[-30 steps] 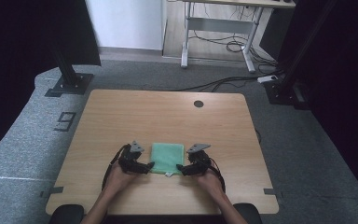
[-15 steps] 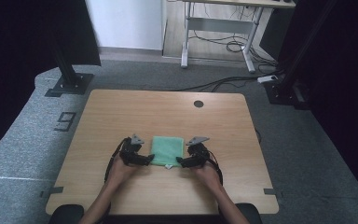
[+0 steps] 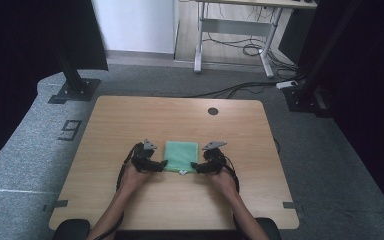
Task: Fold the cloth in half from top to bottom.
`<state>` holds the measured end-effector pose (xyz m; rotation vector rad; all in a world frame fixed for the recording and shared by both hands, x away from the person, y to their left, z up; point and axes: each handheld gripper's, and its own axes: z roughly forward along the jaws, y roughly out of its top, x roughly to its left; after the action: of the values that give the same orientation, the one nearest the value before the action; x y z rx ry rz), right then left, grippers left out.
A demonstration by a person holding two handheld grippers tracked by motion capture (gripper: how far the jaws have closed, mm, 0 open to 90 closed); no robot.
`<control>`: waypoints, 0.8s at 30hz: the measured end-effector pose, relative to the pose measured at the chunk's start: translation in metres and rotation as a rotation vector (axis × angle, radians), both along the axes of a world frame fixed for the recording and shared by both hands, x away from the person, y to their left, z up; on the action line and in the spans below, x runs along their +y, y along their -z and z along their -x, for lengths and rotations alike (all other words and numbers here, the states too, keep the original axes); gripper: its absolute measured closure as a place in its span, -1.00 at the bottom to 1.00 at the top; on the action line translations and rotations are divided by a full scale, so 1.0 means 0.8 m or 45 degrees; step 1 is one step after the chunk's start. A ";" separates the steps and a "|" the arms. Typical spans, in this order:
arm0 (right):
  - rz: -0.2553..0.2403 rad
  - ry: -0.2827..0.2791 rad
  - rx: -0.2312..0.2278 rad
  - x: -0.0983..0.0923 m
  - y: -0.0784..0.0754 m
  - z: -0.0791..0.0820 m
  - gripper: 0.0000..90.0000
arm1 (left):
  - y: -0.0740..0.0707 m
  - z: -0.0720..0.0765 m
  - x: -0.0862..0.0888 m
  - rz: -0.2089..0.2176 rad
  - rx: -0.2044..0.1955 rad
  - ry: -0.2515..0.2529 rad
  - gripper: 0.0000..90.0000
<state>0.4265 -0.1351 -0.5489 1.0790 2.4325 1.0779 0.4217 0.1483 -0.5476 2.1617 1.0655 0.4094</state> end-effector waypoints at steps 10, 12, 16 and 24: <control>-0.006 0.003 0.018 0.000 -0.003 0.000 -0.46 | -0.001 -0.004 0.001 0.014 0.023 0.012 -0.74; -0.009 -0.006 0.014 0.000 -0.005 0.001 -0.45 | -0.001 -0.004 0.002 0.021 0.030 0.014 -0.75; -0.023 -0.017 0.004 -0.003 -0.010 0.002 -0.45 | -0.007 -0.003 0.003 0.033 0.038 0.010 -0.75; -0.036 -0.044 -0.011 -0.013 -0.027 0.009 -0.58 | -0.026 0.010 0.000 0.018 0.005 0.068 -0.80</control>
<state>0.4190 -0.1451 -0.5274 1.0425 2.4445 1.1282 0.4139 0.1487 -0.5268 2.1741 1.0075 0.3717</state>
